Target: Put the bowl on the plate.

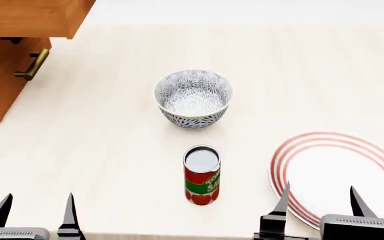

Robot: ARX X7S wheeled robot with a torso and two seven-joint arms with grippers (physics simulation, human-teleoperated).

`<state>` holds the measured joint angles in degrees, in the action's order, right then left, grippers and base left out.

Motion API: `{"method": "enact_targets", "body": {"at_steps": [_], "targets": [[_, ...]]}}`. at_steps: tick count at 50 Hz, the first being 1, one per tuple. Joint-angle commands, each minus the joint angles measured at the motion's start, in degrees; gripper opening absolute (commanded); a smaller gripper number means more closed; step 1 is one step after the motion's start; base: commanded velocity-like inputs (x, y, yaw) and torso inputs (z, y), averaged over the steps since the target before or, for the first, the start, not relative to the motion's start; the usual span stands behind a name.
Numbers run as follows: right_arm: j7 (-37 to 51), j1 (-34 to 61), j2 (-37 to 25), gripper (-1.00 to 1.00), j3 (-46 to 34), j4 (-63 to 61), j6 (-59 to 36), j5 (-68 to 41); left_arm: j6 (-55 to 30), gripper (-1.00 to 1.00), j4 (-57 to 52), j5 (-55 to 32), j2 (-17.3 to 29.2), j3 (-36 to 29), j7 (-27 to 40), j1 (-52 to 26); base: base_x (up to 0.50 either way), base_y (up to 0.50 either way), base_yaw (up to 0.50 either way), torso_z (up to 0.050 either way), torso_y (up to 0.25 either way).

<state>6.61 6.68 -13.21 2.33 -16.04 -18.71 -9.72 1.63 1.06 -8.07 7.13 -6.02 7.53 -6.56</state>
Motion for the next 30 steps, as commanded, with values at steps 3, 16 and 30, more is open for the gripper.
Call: {"method": "enact_targets", "body": {"at_steps": [3,16,30], "targets": [[0.3,-0.2,-1.2,1.00,0.7,-1.5,-0.8,-0.7,0.2,1.00,0.0,-0.5,0.7,-0.8,0.5,-0.2,0.10,0.00,0.00,0.000,0.000],[0.1,0.0,-1.5,1.00,-0.2,-0.9,-0.4,-0.8,0.5,1.00,0.0,-1.0,1.2,-1.3,0.9,-0.2,0.13,0.00,0.00,0.000,0.000],[0.1,0.3,-1.9,1.00,-0.4,-1.1,-0.9,-1.3,0.3,1.00,-0.6,-1.4,1.9,-1.9,1.4,-0.3,0.15,0.00,0.00,0.000,0.000]]}}
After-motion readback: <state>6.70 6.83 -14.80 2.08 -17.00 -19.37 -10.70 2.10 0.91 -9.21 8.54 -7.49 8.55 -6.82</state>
